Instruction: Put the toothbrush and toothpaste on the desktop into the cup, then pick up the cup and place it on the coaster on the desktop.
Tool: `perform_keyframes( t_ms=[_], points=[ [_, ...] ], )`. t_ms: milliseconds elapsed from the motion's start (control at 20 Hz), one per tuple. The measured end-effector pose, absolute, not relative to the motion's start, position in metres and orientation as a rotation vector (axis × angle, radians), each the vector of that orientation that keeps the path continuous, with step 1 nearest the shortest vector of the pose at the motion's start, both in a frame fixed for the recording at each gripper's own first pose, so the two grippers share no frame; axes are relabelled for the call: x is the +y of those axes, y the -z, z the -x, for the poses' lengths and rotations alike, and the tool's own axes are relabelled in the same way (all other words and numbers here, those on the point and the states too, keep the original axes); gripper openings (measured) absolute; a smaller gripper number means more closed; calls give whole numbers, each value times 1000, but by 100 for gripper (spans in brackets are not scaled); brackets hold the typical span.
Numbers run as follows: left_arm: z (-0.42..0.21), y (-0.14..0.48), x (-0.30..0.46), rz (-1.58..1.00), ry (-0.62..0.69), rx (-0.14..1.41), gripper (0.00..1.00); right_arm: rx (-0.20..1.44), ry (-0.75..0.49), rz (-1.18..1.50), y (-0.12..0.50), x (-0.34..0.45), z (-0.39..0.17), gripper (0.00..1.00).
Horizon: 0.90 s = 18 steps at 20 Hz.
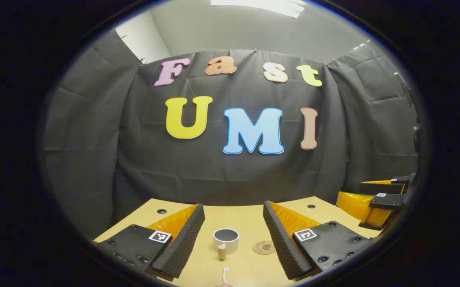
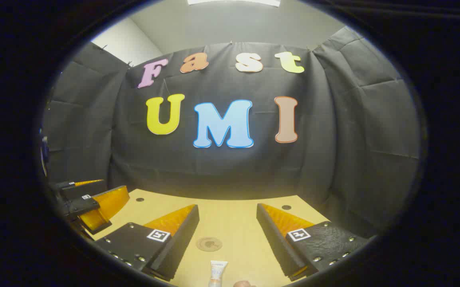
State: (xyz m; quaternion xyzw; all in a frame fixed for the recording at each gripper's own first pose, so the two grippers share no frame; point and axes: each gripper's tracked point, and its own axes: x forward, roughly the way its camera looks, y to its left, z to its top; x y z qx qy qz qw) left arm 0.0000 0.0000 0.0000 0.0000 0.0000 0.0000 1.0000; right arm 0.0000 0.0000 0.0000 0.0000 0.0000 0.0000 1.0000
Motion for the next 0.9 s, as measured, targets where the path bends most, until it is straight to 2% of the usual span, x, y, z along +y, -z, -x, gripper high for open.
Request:
perform_keyframes(
  t_ms=[250, 550, 700, 750, 800, 900],
  points=[
    [-6, 14, 0, -6, 3, 52, 100, 72, -21, -15, 15, 4, -11, 92],
    [-17, 41, -5, 2, 7, 165, 91, 201, -61, -38, 43, 9, -19, 92],
    [-16, 59, -3, 5, -5, 230, 100, 296, -85, -60, 64, 15, -20, 92],
    [-16, 67, -4, 11, -3, 255, 96, 327, -94, -66, 73, 17, -20, 92],
    [-17, 75, -5, 17, -2, 284, 100, 356, -103, -69, 79, 18, -19, 93],
    [-17, 94, -6, 22, -2, 346, 96, 417, -118, -67, 95, 21, -19, 93]
  ],
)
